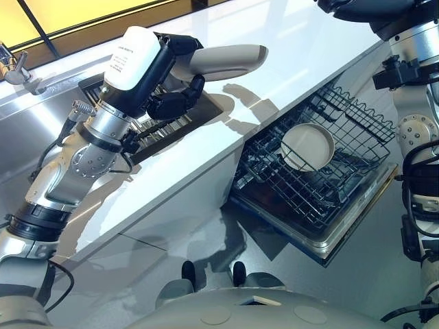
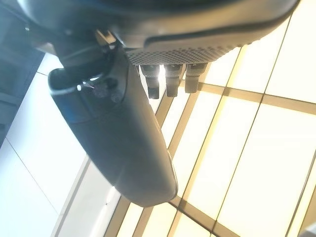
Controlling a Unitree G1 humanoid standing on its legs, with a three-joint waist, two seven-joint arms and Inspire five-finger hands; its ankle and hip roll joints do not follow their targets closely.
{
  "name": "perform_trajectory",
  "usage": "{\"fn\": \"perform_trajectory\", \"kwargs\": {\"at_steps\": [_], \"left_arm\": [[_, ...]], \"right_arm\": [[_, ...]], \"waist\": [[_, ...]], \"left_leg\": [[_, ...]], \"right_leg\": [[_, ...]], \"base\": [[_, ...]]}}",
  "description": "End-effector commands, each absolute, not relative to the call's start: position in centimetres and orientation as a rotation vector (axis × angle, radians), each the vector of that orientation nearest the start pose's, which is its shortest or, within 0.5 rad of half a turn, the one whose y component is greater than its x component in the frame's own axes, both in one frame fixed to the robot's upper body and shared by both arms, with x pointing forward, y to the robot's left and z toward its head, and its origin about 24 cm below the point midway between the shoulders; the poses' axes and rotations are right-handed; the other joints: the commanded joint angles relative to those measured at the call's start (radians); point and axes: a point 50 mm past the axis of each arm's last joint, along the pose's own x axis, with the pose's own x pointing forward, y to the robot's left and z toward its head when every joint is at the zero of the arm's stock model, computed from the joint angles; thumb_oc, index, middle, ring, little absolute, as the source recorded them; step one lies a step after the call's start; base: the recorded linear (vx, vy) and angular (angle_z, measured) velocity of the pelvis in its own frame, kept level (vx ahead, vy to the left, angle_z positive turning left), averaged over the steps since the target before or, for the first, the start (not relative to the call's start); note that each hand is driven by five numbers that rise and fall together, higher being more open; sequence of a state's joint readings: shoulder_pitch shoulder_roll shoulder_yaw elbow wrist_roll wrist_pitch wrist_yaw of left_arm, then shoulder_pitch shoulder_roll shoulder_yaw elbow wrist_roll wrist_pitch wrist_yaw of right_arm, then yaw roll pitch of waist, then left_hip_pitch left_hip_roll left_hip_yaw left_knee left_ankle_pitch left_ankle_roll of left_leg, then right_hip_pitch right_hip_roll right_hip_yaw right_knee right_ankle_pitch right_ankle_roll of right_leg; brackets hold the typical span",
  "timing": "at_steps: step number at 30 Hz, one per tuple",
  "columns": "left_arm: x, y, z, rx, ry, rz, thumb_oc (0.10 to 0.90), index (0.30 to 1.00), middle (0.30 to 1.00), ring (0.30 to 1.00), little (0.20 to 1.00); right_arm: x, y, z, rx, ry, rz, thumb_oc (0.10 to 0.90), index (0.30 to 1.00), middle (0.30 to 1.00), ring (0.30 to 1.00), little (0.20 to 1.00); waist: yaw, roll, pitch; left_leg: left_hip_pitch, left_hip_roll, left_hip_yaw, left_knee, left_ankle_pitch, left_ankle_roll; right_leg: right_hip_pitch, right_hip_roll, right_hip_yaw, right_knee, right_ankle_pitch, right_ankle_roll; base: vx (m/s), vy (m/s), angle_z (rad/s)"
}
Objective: Pick up plates and place into dishwasher.
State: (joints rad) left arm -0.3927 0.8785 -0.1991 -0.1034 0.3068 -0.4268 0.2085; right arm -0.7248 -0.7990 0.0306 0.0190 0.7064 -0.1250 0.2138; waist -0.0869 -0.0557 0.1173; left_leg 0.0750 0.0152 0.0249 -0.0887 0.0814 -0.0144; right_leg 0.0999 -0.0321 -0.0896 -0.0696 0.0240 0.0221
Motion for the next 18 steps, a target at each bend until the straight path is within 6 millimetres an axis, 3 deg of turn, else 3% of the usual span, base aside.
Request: {"fn": "perform_trajectory", "kwargs": {"at_steps": [1,6,10,18], "left_arm": [[26.4,19.7,26.4,1.043,-1.134,-0.068,0.100,0.300,0.300,0.300,0.200],[26.4,19.9,26.7,1.077,-1.148,-0.060,0.100,0.300,0.300,0.300,0.200],[26.4,20.2,27.3,1.108,-1.160,-0.041,0.100,0.300,0.300,0.300,0.200],[26.7,20.6,27.7,1.128,-1.154,-0.022,0.100,0.300,0.300,0.300,0.200]], "right_arm": [[29.0,-21.2,32.3,-0.322,-0.861,0.435,0.800,0.900,0.900,0.900,0.900],[29.0,-20.8,31.5,-0.593,-0.804,0.475,0.800,0.900,0.900,0.900,0.900],[28.9,-20.7,31.3,-0.705,-0.767,0.505,0.800,0.900,0.900,0.900,0.900],[28.9,-20.3,31.1,-0.721,-0.748,0.567,0.800,0.900,0.900,0.900,0.900]], "waist": [[0.012,0.035,-0.122],[0.003,0.030,-0.126],[-0.005,0.027,-0.128],[-0.011,0.024,-0.124]], "left_leg": [[-0.011,-0.014,0.024,0.011,-0.085,-0.004],[-0.012,-0.012,0.031,0.010,-0.081,-0.006],[-0.015,-0.009,0.037,0.009,-0.078,-0.010],[-0.016,-0.008,0.042,0.009,-0.074,-0.009]], "right_leg": [[-0.086,0.011,-0.001,0.195,-0.096,0.104],[-0.090,0.012,0.003,0.195,-0.094,0.105],[-0.094,0.014,0.009,0.193,-0.096,0.103],[-0.095,0.018,0.019,0.192,-0.094,0.101]], "base": [[0.00,0.000,0.00],[0.00,0.000,0.00],[0.00,0.000,0.00],[0.00,0.000,0.00]]}}
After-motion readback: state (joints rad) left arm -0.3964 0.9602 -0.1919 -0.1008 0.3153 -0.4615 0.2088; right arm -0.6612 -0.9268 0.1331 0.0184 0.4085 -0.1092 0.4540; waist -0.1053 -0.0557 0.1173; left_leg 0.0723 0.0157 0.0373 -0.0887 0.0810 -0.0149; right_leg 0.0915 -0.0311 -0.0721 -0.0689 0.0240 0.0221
